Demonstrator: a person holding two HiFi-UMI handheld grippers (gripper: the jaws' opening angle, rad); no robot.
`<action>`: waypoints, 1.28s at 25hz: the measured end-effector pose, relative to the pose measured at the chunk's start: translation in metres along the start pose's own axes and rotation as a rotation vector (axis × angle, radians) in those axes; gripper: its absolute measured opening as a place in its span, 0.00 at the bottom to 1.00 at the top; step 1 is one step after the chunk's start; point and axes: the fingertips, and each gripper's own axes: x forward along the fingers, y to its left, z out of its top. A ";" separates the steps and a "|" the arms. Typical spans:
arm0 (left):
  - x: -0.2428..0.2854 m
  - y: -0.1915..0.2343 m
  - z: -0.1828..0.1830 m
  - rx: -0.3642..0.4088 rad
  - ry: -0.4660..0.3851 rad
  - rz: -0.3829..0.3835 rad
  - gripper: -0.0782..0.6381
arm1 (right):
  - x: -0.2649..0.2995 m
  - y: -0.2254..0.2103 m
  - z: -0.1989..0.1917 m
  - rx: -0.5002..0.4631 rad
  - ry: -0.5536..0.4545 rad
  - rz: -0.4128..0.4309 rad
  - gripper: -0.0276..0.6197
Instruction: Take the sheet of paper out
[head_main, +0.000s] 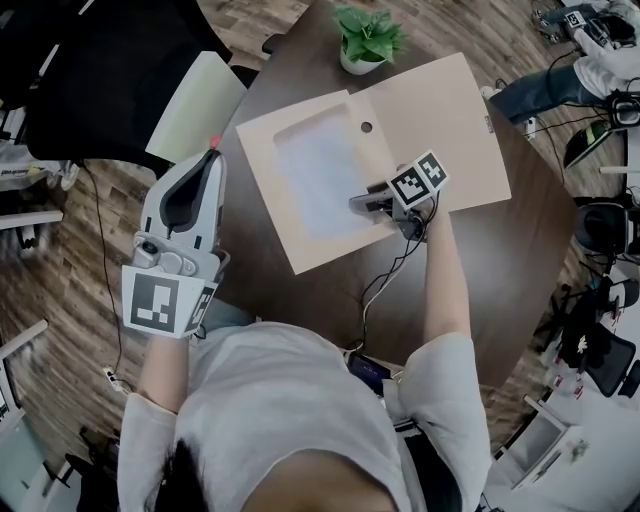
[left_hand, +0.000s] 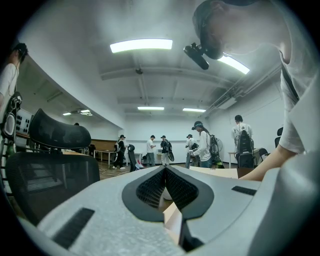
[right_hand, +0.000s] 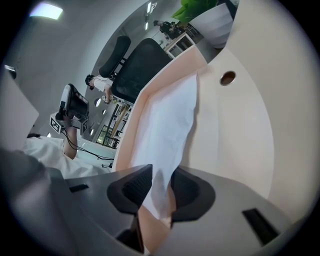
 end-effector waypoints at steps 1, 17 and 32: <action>-0.001 0.000 0.001 0.001 0.000 0.000 0.12 | 0.001 0.000 0.000 -0.002 -0.001 -0.003 0.22; -0.013 0.000 0.009 0.012 -0.019 0.009 0.12 | -0.022 -0.009 0.003 0.093 -0.073 -0.096 0.06; -0.023 -0.005 0.019 0.023 -0.044 0.006 0.12 | -0.082 -0.035 -0.008 0.139 -0.161 -0.273 0.06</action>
